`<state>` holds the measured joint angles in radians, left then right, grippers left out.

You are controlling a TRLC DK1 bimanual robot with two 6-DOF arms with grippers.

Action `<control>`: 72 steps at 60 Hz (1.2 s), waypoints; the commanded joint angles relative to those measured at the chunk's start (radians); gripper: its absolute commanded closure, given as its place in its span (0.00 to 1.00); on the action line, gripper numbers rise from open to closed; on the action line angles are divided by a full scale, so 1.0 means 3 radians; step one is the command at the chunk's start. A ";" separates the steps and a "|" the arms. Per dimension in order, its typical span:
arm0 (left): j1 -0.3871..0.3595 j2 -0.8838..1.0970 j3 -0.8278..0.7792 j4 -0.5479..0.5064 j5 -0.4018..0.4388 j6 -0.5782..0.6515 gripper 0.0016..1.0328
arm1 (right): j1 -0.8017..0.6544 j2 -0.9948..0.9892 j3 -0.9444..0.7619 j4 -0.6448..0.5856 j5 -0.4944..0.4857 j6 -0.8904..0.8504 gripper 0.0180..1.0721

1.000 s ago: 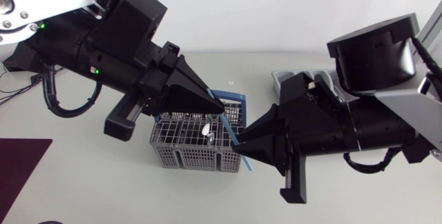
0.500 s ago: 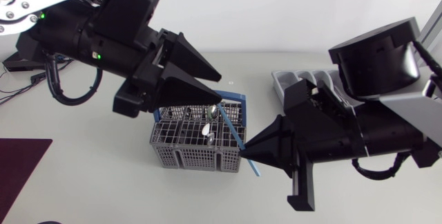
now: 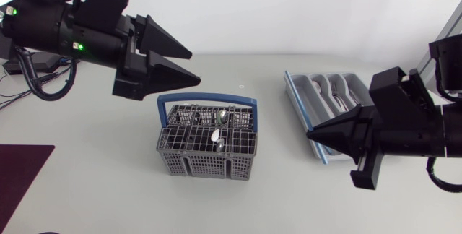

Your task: Unload the cutlery basket into the drawer organizer.

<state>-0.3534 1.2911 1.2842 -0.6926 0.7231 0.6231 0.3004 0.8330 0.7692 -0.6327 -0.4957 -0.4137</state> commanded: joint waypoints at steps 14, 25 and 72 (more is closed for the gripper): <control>0.0099 -0.0167 -0.0344 0.0089 -0.0442 -0.0155 0.04 | -0.0848 0.0706 -0.0064 0.0376 0.0011 -0.0088 0.95; 0.0074 -0.0372 -0.0620 0.0192 -0.0697 -0.0129 0.04 | -0.1058 0.1360 0.0085 0.0790 0.0241 0.0121 0.95; 0.0304 -0.0852 -0.1371 0.0371 -0.1019 0.0101 0.04 | -0.0879 0.3441 0.1061 0.1076 0.1341 0.1001 0.91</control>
<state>-0.2691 1.0561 0.9100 -0.5915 0.4259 0.6289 0.0311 1.8183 1.0561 -0.3069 -0.1059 -0.1505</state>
